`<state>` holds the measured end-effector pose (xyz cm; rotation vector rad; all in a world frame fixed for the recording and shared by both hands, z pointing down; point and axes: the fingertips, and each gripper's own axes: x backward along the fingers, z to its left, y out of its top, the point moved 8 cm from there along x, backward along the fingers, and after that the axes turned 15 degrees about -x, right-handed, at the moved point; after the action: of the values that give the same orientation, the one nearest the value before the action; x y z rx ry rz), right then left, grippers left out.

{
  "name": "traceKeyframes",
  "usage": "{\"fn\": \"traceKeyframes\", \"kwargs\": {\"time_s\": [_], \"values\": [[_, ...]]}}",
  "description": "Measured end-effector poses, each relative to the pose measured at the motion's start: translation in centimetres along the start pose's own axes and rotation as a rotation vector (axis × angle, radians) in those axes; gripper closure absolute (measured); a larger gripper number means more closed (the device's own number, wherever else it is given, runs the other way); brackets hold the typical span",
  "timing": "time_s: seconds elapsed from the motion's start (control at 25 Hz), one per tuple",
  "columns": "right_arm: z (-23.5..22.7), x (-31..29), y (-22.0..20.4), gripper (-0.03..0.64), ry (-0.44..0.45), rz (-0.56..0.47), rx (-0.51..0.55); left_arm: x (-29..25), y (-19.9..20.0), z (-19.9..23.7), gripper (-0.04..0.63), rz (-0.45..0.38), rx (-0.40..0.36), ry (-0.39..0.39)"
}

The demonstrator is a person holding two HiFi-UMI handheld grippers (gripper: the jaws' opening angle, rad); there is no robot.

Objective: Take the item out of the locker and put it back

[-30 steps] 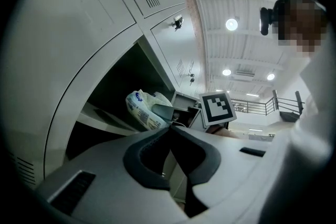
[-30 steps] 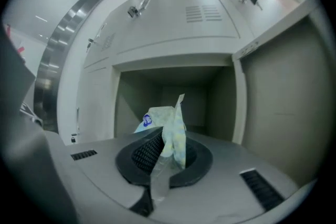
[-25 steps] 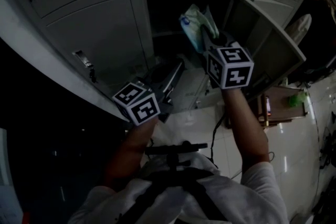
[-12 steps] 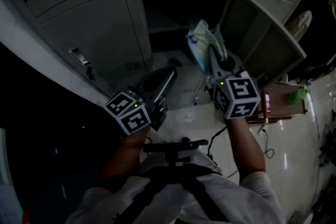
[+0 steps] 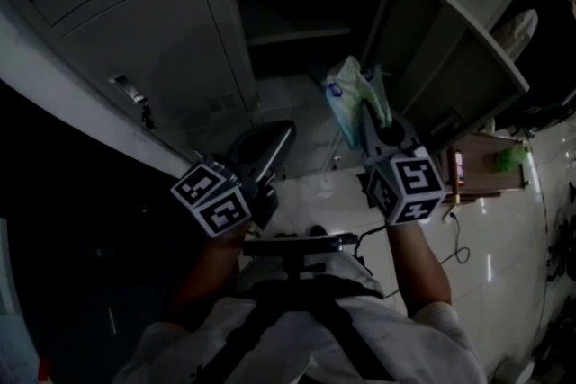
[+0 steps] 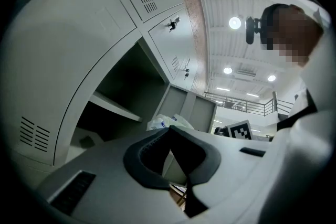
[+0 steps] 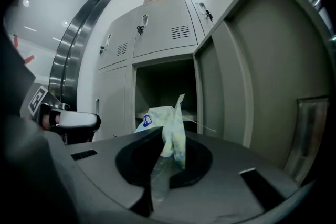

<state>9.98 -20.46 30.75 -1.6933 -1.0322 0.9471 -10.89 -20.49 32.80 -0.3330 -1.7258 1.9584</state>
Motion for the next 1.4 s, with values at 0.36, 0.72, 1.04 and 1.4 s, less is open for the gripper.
{"fn": "traceKeyframes", "kwargs": {"time_s": [0.36,0.72,1.04,1.4], "values": [[-0.4,1.4,-1.6,0.617,0.01,0.014,-0.028,0.5,-1.0,-0.6,0.595,0.014,0.018,0.003],[0.1,2.6,-3.0,0.617,0.019,0.032,-0.062,1.3,-1.9,-1.3,0.595,0.026,0.045,0.01],[-0.2,2.5,-3.3,0.617,0.039,0.035,-0.065,1.3,-2.4,-1.8,0.595,0.039,0.028,0.008],[-0.2,2.1,-3.3,0.617,0.041,0.055,-0.069,1.6,-2.7,-1.7,0.595,0.01,0.079,0.01]]}}
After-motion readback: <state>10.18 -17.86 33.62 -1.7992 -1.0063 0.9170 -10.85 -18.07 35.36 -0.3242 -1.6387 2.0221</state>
